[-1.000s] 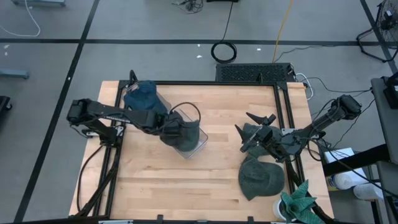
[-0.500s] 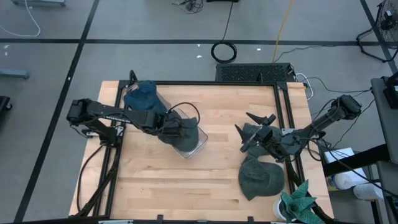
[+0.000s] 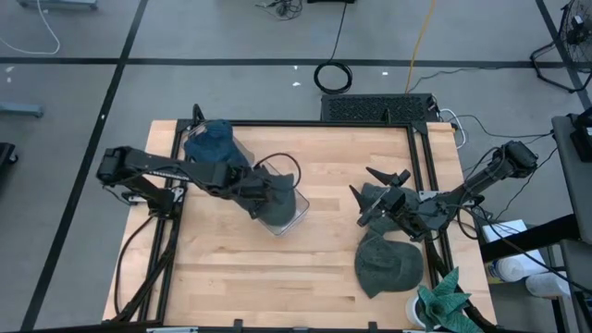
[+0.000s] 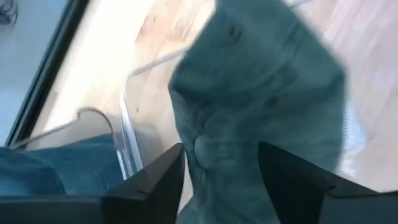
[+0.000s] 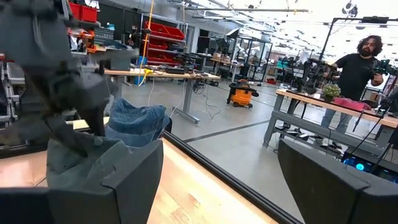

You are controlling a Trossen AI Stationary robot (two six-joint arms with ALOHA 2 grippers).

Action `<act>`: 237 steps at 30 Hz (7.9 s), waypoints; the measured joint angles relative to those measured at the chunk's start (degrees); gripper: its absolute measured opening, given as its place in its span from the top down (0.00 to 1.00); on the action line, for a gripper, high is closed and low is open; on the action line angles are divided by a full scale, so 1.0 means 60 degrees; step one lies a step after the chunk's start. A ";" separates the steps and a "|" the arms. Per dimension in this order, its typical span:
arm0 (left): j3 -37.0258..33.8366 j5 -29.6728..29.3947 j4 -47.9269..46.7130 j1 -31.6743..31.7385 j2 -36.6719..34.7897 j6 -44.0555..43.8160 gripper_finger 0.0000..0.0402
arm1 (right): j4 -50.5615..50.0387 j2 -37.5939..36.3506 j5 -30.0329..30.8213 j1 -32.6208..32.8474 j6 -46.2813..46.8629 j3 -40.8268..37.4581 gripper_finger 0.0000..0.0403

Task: Pick & Place hat
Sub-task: Put the top black cap into the bottom transparent bin

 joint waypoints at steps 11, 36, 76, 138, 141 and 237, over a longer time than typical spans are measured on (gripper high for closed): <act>0.0379 0.0817 0.0426 -0.0414 -0.0604 0.0682 0.36 | -0.0004 0.0000 0.0000 -0.0003 0.0000 0.0000 0.25; -0.3092 0.1806 0.4475 0.1428 0.0385 -0.0677 0.68 | -0.0018 0.0000 -0.0019 -0.0003 0.0066 -0.0004 0.25; -0.2413 0.2171 0.4364 -0.0096 -0.0937 -0.0603 0.99 | -0.0068 0.0000 -0.0018 -0.0002 0.0074 -0.0004 0.25; -0.2373 0.1793 0.4876 0.1673 -0.0647 0.1425 0.96 | -0.0073 0.0000 -0.0025 -0.0018 0.0157 -0.0004 0.25; -0.2359 0.2148 0.4383 0.1655 -0.0768 0.1425 0.99 | -0.0076 0.0000 -0.0025 -0.0018 0.0157 -0.0004 0.25; -0.3889 0.5465 0.7653 0.1196 -0.4621 0.6435 0.91 | -1.9385 0.2828 -0.9881 -0.4511 1.1992 0.5494 0.25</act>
